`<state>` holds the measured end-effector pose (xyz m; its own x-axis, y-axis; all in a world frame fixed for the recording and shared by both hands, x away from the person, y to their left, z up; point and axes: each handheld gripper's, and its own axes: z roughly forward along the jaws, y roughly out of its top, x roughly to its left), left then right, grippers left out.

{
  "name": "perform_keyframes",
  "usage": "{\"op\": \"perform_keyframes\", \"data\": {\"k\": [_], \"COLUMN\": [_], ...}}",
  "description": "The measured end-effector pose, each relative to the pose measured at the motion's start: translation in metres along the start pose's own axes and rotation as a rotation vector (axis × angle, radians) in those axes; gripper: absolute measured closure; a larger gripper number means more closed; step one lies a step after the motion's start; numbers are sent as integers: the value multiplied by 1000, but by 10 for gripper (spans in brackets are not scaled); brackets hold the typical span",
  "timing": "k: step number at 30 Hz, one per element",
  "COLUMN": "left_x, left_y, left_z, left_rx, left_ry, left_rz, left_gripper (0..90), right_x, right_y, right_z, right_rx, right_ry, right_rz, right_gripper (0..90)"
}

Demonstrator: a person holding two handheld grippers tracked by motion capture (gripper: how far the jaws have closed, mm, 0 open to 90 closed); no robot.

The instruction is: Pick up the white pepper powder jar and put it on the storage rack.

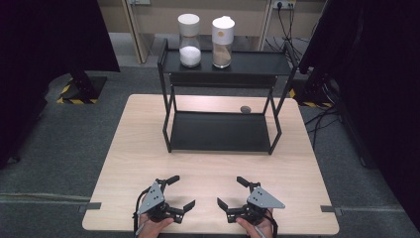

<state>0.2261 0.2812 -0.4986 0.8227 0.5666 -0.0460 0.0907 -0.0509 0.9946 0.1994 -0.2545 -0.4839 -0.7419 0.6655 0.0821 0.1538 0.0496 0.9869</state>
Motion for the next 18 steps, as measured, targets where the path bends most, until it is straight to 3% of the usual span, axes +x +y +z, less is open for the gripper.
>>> {"op": "perform_keyframes", "data": {"k": [18], "left_x": [0], "left_y": [0], "left_z": [0], "left_rx": [2], "left_ry": [1], "left_rz": [-4], "left_gripper": [1], "right_x": [-1], "right_y": [-1], "right_z": [0], "right_rx": [1], "right_ry": [-1], "right_rz": [9], "right_gripper": [4]}}
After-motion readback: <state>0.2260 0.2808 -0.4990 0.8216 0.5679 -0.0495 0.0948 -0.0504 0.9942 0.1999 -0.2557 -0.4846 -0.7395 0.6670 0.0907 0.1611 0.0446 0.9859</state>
